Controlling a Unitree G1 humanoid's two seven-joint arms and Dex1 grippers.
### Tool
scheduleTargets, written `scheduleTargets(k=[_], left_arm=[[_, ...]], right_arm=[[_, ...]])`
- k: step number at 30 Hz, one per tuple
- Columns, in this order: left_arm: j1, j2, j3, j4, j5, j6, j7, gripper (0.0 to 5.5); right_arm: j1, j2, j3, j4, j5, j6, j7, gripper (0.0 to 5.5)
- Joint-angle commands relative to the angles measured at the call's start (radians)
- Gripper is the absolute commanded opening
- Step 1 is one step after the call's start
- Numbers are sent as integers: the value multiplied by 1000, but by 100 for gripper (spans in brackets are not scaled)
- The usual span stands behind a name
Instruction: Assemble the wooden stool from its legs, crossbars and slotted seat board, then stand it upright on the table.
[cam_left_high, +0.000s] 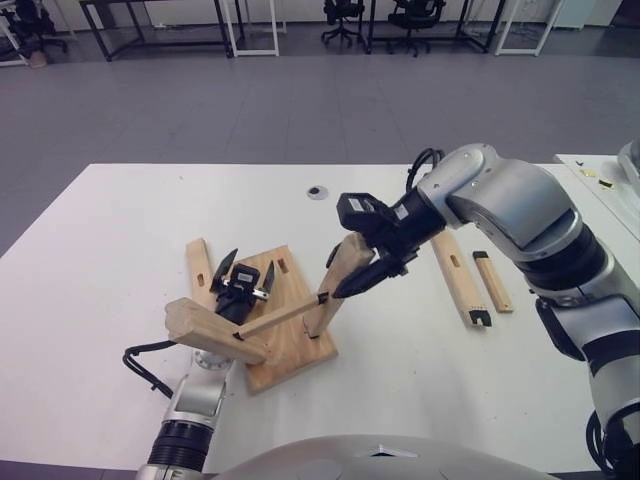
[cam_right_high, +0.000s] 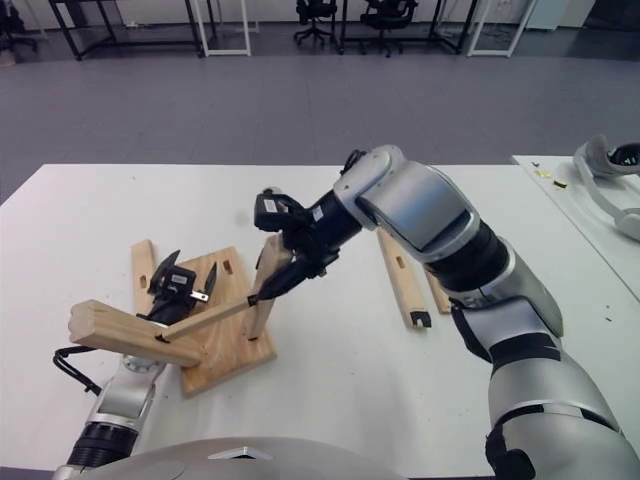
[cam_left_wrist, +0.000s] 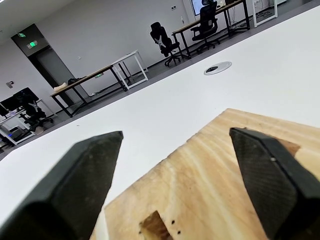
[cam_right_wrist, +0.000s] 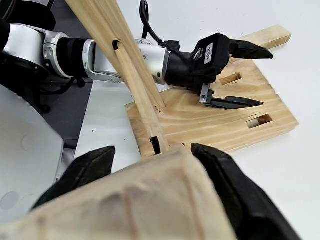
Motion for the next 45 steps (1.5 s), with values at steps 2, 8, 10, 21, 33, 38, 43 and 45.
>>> scheduleTargets(k=[2, 8, 10, 21, 33, 38, 43, 45], left_arm=[[16, -27, -52, 71, 6, 45, -39, 393], [18, -9, -46, 76, -3, 23, -50, 393], [18, -1, -46, 79, -8, 13, -59, 393], [23, 15, -46, 91, -13, -11, -80, 393], [9, -2, -44, 66, -56, 17, -96, 393], [-81, -11, -74, 60, -39, 1, -113, 393], [-172, -32, -59, 89, -63, -2, -123, 393], [-174, -41, -56, 40, -64, 18, -119, 393]], right_arm=[[13, 45, -16, 12, 49, -32, -46, 373], [13, 41, 6, 17, 10, -100, -128, 502], [38, 14, 43, -21, -6, -118, -139, 535], [80, 107, 106, -73, 28, -36, -276, 539], [49, 64, 132, -15, -37, -128, -282, 539], [-126, 18, 39, 165, -52, -247, -166, 539], [-404, 78, -181, 533, -55, -345, -176, 539], [-401, 78, -276, 557, -33, -322, -231, 539]])
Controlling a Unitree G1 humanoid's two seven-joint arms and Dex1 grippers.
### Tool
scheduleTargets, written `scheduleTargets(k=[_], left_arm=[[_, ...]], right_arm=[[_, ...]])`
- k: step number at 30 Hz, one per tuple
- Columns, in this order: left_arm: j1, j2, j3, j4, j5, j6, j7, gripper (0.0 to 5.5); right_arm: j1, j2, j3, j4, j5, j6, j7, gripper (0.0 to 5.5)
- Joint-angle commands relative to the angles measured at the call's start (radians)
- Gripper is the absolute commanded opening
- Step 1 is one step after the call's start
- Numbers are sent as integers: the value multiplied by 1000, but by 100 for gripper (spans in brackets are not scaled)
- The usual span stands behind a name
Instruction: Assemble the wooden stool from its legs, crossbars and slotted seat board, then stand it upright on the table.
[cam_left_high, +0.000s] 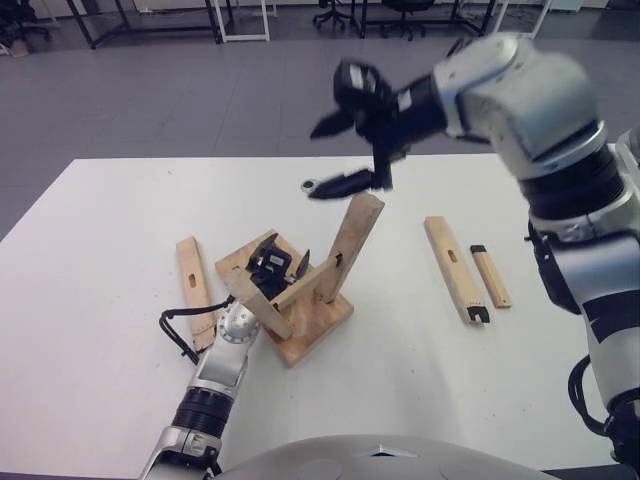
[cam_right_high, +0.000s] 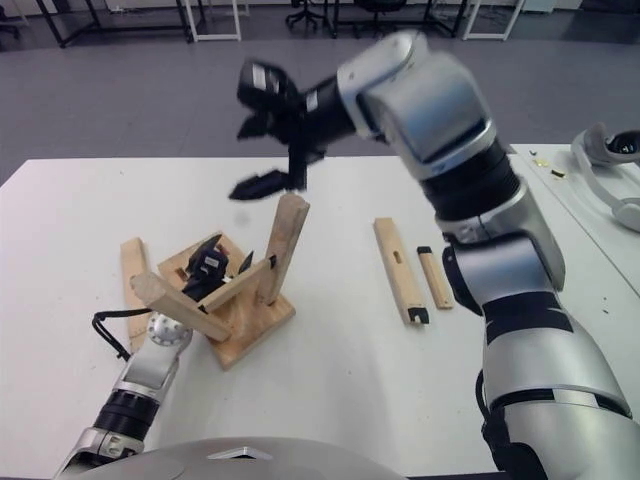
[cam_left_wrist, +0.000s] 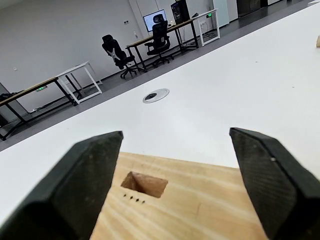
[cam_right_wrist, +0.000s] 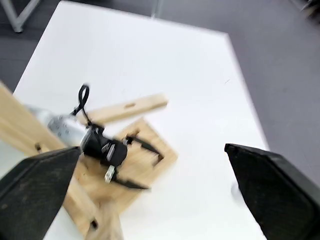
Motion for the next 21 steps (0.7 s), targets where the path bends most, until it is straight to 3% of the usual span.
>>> scheduleTargets(k=[1, 5, 8, 12, 15, 21], left_arm=[[-8, -15, 7, -109, -4, 56, 1, 393], [-2, -12, 30, -301, 2, 171, 5, 393], [-68, 36, 132, -378, -40, 196, 0, 393], [-162, 135, 235, -400, -136, 230, -95, 393], [-161, 167, 263, -415, -157, 250, -117, 393], [-142, 181, 284, -429, -171, 246, -122, 393]], right_arm=[[2, 7, -175, 27, 37, 40, -104, 539], [253, 58, -362, -266, 86, 166, -352, 539], [488, 258, -486, -538, 94, 221, -644, 539], [657, 436, -516, -727, 108, 274, -862, 539], [722, 470, -546, -814, 134, 342, -935, 539], [768, 423, -592, -917, 177, 458, -975, 539]])
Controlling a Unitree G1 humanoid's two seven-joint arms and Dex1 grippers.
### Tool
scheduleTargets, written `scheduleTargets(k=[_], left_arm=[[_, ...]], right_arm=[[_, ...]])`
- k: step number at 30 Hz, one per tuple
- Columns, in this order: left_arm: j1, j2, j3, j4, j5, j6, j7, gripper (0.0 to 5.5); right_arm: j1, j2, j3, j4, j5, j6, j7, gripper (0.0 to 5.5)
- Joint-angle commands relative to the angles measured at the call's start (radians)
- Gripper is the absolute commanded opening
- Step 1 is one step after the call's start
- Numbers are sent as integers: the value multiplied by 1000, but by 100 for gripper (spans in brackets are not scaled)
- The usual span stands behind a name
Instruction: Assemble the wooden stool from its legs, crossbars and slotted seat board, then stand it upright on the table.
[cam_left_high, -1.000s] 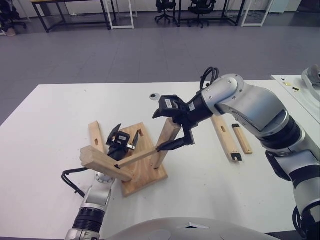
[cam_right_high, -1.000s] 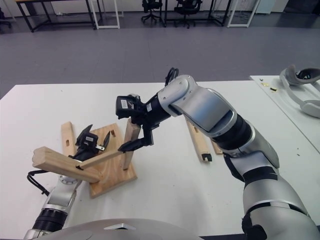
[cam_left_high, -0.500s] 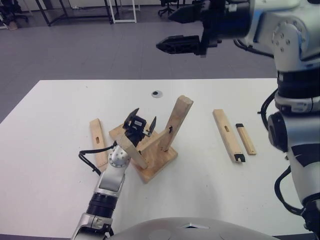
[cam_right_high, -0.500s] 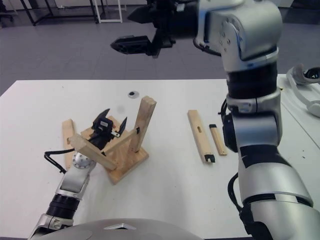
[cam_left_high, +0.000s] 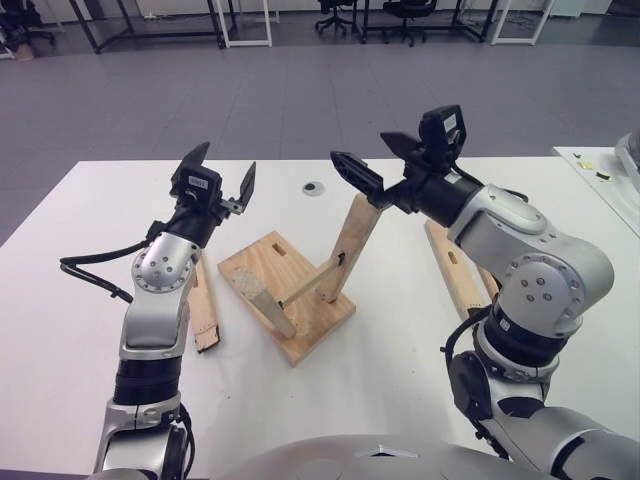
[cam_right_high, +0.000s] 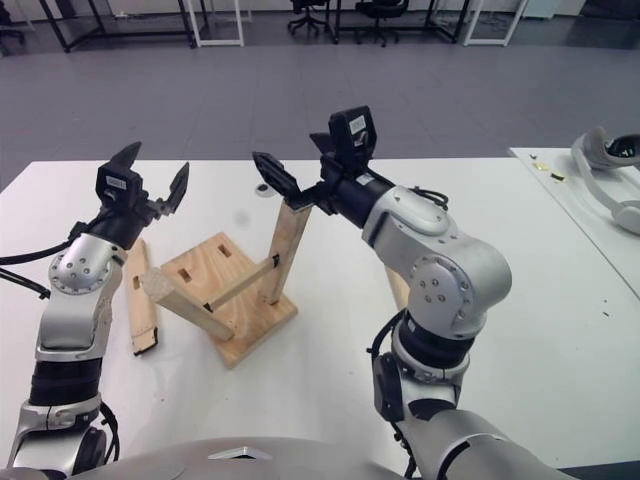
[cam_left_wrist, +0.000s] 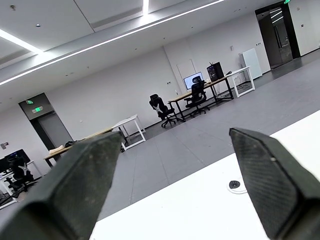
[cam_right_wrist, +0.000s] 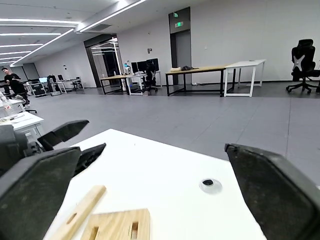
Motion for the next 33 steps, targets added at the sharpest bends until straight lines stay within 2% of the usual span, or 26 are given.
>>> scheduleTargets(k=[1, 4, 6, 8, 11, 14, 17, 19, 22, 23, 26, 29, 33], left_arm=[[-32, 5, 2, -29, -21, 7, -7, 393], [-201, 2, 34, -149, -179, 123, -28, 393], [-300, -17, 48, -256, -381, 281, -21, 393], [-334, -25, 61, -376, -639, 470, 31, 393], [-340, 1, 80, -467, -926, 651, 136, 393], [-325, 109, 115, -517, -1236, 735, 205, 393], [-322, 209, 135, -520, -1418, 747, 268, 393], [-238, 256, 102, -552, -1529, 739, 329, 393], [-38, 326, 23, -596, -1598, 759, 424, 393], [30, 364, -2, -603, -1564, 791, 398, 393], [159, 436, -85, -548, -1289, 806, 296, 393], [105, 438, -102, -493, -1170, 747, 253, 393], [-50, 416, -89, -432, -1147, 708, 219, 393]], right_arm=[[3, -25, -19, -21, 13, 28, -22, 539], [-20, -35, -17, 23, 3, -11, -26, 539], [-14, -46, -16, 40, -7, -36, -32, 539], [5, -61, -13, 48, -18, -61, -42, 539], [39, -77, -16, 49, -31, -86, -56, 539], [87, -91, -18, 37, -40, -100, -76, 539], [120, -94, -21, 19, -43, -104, -89, 539], [124, -97, -18, 18, -40, -105, -92, 539], [118, -106, -13, 26, -34, -101, -88, 539], [115, -110, -13, 29, -33, -102, -87, 539], [91, -123, -13, 45, -33, -112, -83, 539], [84, -125, -17, 49, -32, -121, -85, 539], [100, -112, -11, 45, -33, -131, -95, 539]])
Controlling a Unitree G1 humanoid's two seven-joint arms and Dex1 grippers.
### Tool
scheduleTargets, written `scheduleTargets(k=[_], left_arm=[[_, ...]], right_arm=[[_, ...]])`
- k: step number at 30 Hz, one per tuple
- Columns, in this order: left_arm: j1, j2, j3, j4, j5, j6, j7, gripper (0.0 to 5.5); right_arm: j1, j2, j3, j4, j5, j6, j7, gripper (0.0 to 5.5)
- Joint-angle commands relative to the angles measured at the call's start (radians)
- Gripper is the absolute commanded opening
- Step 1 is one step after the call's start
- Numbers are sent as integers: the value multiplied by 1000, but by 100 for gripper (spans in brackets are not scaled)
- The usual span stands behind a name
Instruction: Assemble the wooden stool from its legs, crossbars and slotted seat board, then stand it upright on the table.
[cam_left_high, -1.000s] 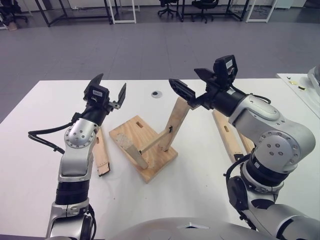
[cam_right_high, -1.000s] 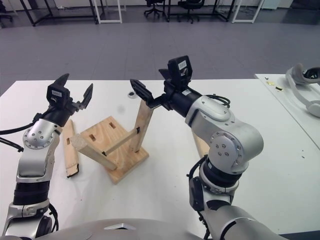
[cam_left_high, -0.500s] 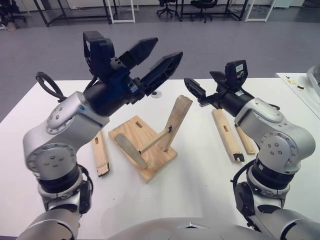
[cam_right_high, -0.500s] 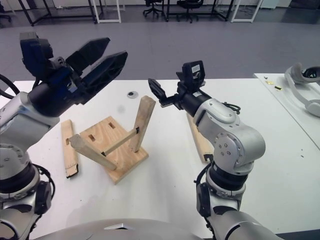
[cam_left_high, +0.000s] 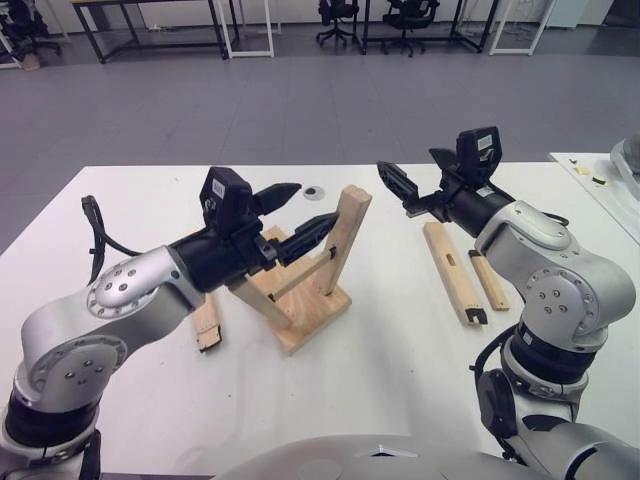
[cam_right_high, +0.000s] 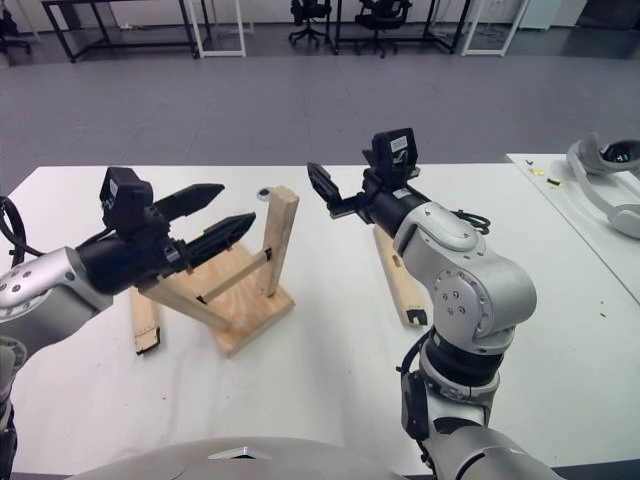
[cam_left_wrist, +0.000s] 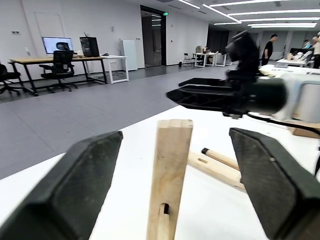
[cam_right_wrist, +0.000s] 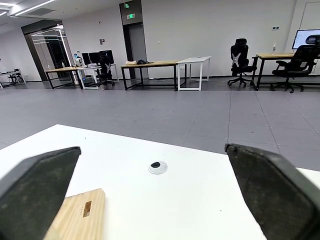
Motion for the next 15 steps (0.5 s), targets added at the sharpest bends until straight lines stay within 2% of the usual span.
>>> scheduleTargets(k=[1, 4, 7, 10, 12, 15], left_arm=[[-80, -2, -39, 109, 34, 61, -8, 393], [-201, -60, -23, 135, -4, 30, 3, 393], [-284, -184, 4, 127, -105, -46, 60, 393], [-350, -252, 98, 185, -166, -141, 96, 393], [-340, -232, 145, 259, -80, -171, 86, 393], [-253, -196, 144, 327, 115, -196, 47, 393]], right_arm=[[-6, 6, 8, 2, 4, -19, -14, 539], [1, 14, 20, 15, 7, -34, -18, 539], [5, 33, 38, 36, 19, -24, -22, 539], [-6, 104, 14, 50, 69, -25, -27, 539], [-28, 142, -19, 53, 118, -36, -26, 539], [-87, 138, -58, 71, 155, -78, -27, 539]])
